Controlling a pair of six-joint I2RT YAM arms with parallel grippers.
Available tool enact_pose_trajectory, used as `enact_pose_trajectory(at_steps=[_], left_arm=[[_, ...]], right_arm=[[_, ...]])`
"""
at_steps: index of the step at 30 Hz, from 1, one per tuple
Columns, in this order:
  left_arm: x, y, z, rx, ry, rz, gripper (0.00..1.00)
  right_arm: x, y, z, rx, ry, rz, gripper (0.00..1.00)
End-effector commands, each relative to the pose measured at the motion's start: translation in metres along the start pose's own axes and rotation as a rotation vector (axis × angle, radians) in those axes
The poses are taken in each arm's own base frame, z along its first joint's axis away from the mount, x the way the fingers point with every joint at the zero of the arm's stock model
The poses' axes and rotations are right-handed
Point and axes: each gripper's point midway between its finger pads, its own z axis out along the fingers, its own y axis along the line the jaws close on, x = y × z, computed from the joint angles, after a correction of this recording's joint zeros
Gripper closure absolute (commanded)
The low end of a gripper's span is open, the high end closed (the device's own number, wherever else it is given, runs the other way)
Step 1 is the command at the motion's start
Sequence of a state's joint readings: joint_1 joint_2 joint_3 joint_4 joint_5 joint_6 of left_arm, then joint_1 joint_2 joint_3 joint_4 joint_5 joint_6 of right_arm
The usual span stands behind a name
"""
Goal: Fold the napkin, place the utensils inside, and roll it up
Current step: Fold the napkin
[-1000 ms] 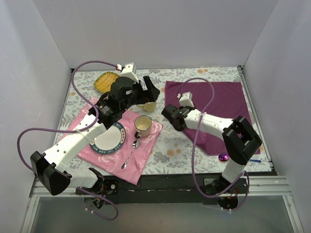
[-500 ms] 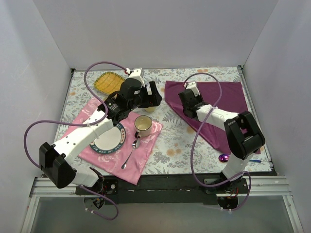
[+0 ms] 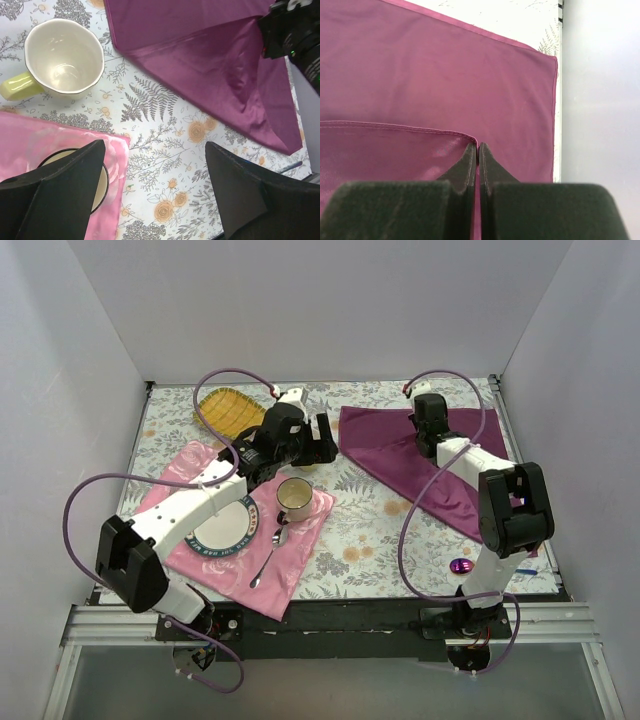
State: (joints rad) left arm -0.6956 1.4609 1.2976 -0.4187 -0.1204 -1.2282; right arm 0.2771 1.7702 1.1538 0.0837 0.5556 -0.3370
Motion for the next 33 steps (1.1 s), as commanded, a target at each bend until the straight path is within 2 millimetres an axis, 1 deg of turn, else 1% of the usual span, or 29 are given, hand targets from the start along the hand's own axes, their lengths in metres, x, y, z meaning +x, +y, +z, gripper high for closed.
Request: enact_pose_trajectory(at_steps=[1, 2, 3, 5, 6, 7, 8, 9, 10, 11, 12, 14, 16, 17, 18, 20, 25, 26, 27, 29, 31, 32, 33], left_arm=[[-0.008, -0.011, 0.004, 0.032, 0.001, -0.006, 0.2], [-0.008, -0.012, 0.006, 0.034, 0.002, -0.01, 0.2], [-0.006, -0.011, 0.01, 0.027, 0.012, -0.011, 0.2], [-0.005, -0.011, 0.014, 0.024, 0.018, -0.01, 0.19], [-0.003, -0.01, 0.018, 0.019, 0.027, -0.011, 0.18], [-0.003, -0.01, 0.02, 0.017, 0.028, -0.009, 0.18], [-0.004, -0.011, 0.022, 0.015, 0.03, -0.008, 0.17], [-0.003, -0.011, 0.025, 0.014, 0.035, -0.008, 0.17], [0.0, -0.01, 0.029, 0.008, 0.047, -0.008, 0.17], [0.002, -0.01, 0.032, 0.006, 0.055, -0.007, 0.17], [-0.001, -0.013, 0.033, 0.013, 0.053, -0.008, 0.17], [0.002, -0.012, 0.039, 0.007, 0.065, -0.007, 0.17], [-0.001, -0.015, 0.04, 0.01, 0.063, -0.007, 0.17], [-0.001, -0.015, 0.043, 0.006, 0.066, -0.007, 0.17], [-0.002, -0.015, 0.043, 0.006, 0.063, -0.007, 0.17], [-0.002, -0.015, 0.045, 0.004, 0.063, -0.01, 0.17], [0.003, -0.015, 0.05, 0.005, 0.075, -0.017, 0.17], [0.003, -0.015, 0.052, 0.004, 0.076, -0.015, 0.17], [0.004, -0.015, 0.053, 0.005, 0.08, -0.014, 0.17], [0.002, -0.016, 0.053, 0.008, 0.076, -0.013, 0.17], [0.002, -0.016, 0.054, 0.005, 0.077, -0.011, 0.17], [0.002, -0.016, 0.056, 0.005, 0.077, -0.009, 0.17], [0.002, -0.016, 0.056, 0.006, 0.079, -0.011, 0.17]], right_arm=[[-0.035, -0.024, 0.015, 0.0, -0.113, 0.016, 0.99], [-0.035, -0.027, 0.018, -0.004, -0.119, 0.023, 0.99], [-0.035, -0.036, 0.024, 0.009, -0.117, 0.036, 0.99], [-0.039, -0.042, 0.03, 0.007, -0.13, 0.048, 0.99], [-0.034, -0.045, 0.037, 0.009, -0.117, 0.052, 0.99], [-0.041, -0.051, 0.04, 0.019, -0.133, 0.06, 0.99], [-0.042, -0.052, 0.043, 0.019, -0.134, 0.057, 0.99], [-0.038, -0.054, 0.049, 0.023, -0.123, 0.057, 0.99], [-0.043, -0.058, 0.052, 0.031, -0.131, 0.063, 0.99], [-0.042, -0.06, 0.056, 0.034, -0.129, 0.067, 0.99], [-0.037, -0.062, 0.063, 0.039, -0.115, 0.076, 0.99], [-0.044, -0.068, 0.067, 0.05, -0.13, 0.09, 0.99], [-0.04, -0.073, 0.076, 0.053, -0.123, 0.116, 0.99], [-0.048, -0.077, 0.079, 0.043, -0.142, 0.133, 0.99], [-0.043, -0.078, 0.084, 0.039, -0.124, 0.144, 0.99], [-0.045, -0.082, 0.092, 0.045, -0.122, 0.164, 0.99], [-0.042, -0.096, 0.101, 0.077, -0.101, 0.195, 0.99], [-0.038, -0.096, 0.104, 0.08, -0.091, 0.204, 0.99], [-0.039, -0.103, 0.106, 0.091, -0.093, 0.214, 0.99], [-0.036, -0.101, 0.109, 0.09, -0.086, 0.23, 0.99], [-0.037, -0.1, 0.111, 0.086, -0.087, 0.24, 0.99], [-0.027, -0.112, 0.116, 0.109, -0.068, 0.261, 0.99], [-0.025, -0.116, 0.117, 0.119, -0.066, 0.274, 0.99]])
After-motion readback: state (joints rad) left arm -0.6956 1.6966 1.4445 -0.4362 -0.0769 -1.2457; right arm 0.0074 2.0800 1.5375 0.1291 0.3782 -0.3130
